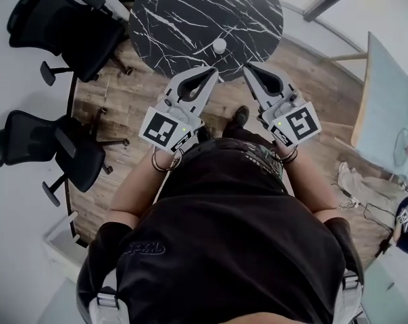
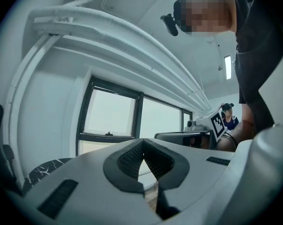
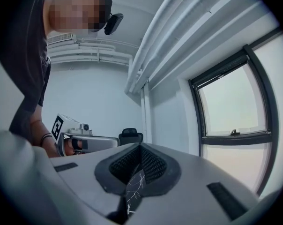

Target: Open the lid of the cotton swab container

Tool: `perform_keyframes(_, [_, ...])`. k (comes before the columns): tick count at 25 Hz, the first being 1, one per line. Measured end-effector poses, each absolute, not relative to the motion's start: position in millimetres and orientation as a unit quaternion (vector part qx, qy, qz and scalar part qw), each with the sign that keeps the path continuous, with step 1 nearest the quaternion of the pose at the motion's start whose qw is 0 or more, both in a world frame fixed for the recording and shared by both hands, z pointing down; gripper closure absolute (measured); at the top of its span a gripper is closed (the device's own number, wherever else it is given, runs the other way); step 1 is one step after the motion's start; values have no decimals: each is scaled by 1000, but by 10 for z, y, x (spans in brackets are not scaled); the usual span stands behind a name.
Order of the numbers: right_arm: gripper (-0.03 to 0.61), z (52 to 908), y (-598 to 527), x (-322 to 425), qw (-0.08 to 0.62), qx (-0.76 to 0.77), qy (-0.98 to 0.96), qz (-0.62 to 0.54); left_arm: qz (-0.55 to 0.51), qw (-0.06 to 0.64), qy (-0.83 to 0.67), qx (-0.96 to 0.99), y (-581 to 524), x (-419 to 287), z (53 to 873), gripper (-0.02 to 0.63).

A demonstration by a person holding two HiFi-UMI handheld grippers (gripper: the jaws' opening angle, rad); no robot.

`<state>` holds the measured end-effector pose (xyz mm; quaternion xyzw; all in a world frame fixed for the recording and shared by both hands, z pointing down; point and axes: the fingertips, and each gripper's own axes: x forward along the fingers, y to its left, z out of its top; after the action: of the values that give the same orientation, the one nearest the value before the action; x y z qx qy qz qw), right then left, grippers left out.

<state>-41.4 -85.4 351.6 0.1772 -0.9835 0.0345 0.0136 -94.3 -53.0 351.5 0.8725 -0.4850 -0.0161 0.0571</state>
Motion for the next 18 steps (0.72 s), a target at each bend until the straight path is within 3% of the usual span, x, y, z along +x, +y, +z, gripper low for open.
perform_keyframes(18, [555,3708,-1618,2,32,104,-994,25,63,46,-548,833,-1299,-759,4248,606])
